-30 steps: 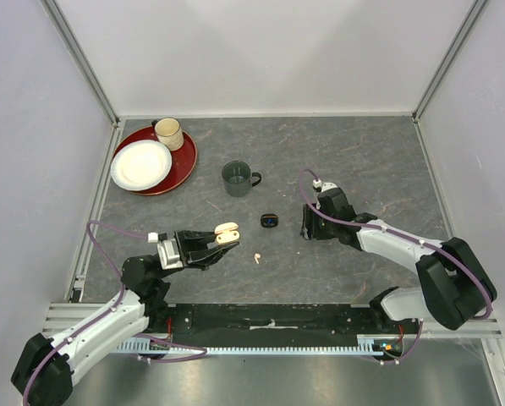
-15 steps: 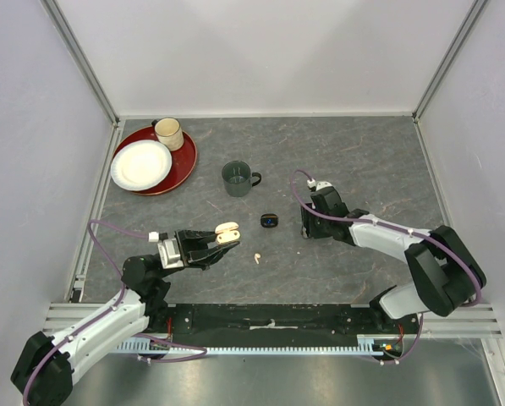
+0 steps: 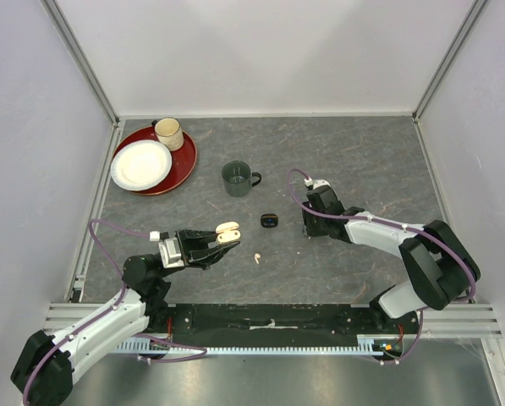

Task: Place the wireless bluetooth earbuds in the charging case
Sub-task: Pick up the earbud from the center of the board.

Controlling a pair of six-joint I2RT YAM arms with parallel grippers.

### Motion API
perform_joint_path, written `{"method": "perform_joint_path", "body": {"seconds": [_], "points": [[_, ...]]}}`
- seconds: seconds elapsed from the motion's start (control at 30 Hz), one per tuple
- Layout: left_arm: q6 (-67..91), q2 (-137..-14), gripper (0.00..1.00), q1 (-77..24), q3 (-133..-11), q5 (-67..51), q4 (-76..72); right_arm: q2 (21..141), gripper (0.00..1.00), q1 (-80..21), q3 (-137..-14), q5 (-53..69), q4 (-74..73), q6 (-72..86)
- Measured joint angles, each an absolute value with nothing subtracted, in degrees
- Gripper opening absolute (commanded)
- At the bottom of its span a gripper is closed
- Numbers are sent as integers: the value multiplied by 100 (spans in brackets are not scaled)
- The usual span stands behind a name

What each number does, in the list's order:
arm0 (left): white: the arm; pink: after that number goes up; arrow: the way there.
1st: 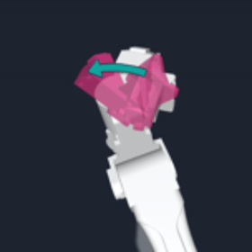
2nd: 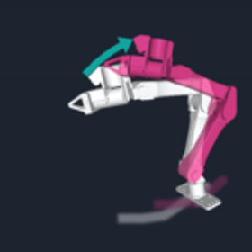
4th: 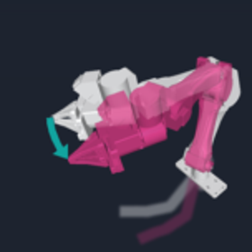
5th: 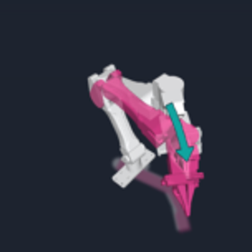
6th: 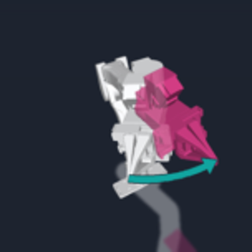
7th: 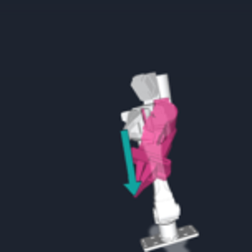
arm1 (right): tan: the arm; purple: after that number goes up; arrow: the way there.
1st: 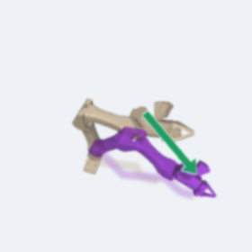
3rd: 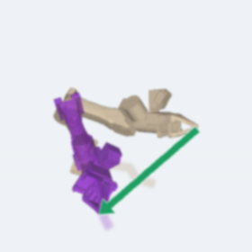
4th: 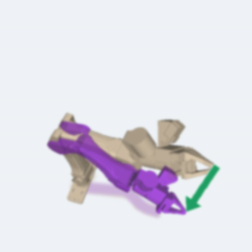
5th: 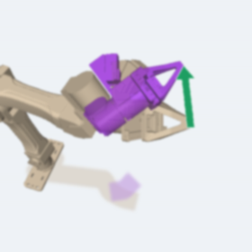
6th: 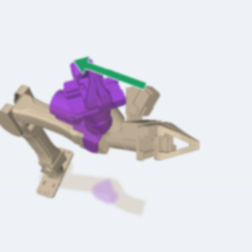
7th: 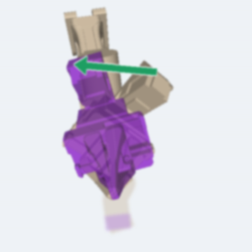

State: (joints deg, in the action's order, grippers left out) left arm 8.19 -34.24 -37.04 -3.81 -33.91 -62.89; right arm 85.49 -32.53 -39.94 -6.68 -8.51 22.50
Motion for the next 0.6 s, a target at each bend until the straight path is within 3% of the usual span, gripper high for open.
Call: {"method": "perform_joint_path", "body": {"seconds": [0.6], "points": [[816, -3424, 2, -3704, -381, -3330, -6289, 8573, 39, -3371, -3997, -805, -834, 2272]]}}
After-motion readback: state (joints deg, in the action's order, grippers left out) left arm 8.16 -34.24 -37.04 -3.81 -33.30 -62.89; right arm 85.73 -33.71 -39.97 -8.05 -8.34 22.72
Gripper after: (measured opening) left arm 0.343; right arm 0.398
